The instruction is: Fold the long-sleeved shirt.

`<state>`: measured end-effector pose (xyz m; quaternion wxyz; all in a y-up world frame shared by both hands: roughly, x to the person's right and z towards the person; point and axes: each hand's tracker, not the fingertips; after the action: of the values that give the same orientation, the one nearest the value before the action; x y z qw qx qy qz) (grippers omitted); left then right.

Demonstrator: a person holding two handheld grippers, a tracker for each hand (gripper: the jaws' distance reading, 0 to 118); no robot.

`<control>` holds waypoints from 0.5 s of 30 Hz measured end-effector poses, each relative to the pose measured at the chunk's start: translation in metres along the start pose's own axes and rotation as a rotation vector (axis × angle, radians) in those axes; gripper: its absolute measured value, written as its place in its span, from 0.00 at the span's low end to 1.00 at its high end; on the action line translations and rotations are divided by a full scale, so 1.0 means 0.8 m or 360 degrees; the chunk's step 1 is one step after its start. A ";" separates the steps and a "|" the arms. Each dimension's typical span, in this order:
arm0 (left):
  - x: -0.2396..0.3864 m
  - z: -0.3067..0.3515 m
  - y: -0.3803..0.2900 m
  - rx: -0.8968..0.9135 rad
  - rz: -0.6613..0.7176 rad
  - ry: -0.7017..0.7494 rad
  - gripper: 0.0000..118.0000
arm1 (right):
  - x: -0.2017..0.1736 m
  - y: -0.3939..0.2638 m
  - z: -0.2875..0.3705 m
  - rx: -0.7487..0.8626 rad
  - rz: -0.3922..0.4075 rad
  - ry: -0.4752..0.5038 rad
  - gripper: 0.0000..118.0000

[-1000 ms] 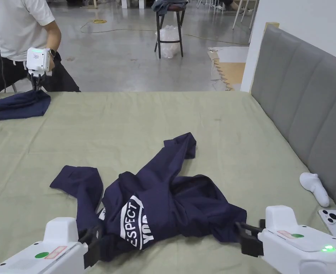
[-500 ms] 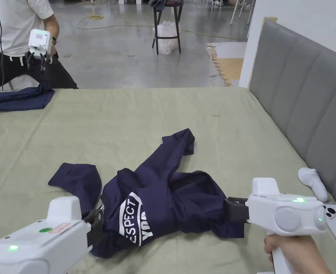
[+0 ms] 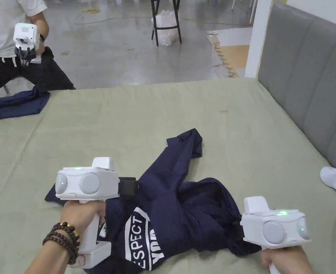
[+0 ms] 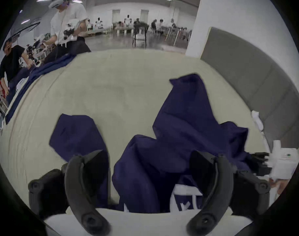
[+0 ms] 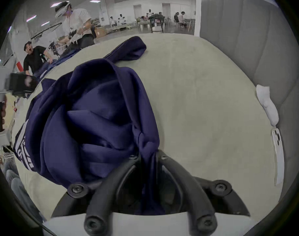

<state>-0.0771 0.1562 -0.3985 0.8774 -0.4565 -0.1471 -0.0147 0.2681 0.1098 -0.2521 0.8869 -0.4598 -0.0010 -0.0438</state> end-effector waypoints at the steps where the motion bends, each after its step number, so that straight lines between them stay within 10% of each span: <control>1: 0.004 -0.022 -0.002 -0.0061 -0.0007 0.0014 0.81 | 0.003 0.000 0.000 -0.0001 -0.0010 0.0010 0.11; 3: 0.001 -0.034 0.015 -0.0113 0.0039 0.0048 0.75 | 0.007 0.001 0.001 -0.0005 -0.0025 0.0027 0.11; 5: 0.002 -0.052 0.013 -0.0143 0.0111 0.0074 0.12 | 0.005 0.001 0.004 -0.0008 -0.0020 0.0034 0.11; 15: 0.000 0.102 0.053 0.0320 0.0079 -0.0060 0.08 | 0.023 0.050 0.098 0.0209 -0.0027 0.0150 0.09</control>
<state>-0.0904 0.2470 -0.3881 0.9159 -0.3698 -0.1529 0.0306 0.2928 0.1956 -0.2388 0.9139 -0.3980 0.0342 -0.0728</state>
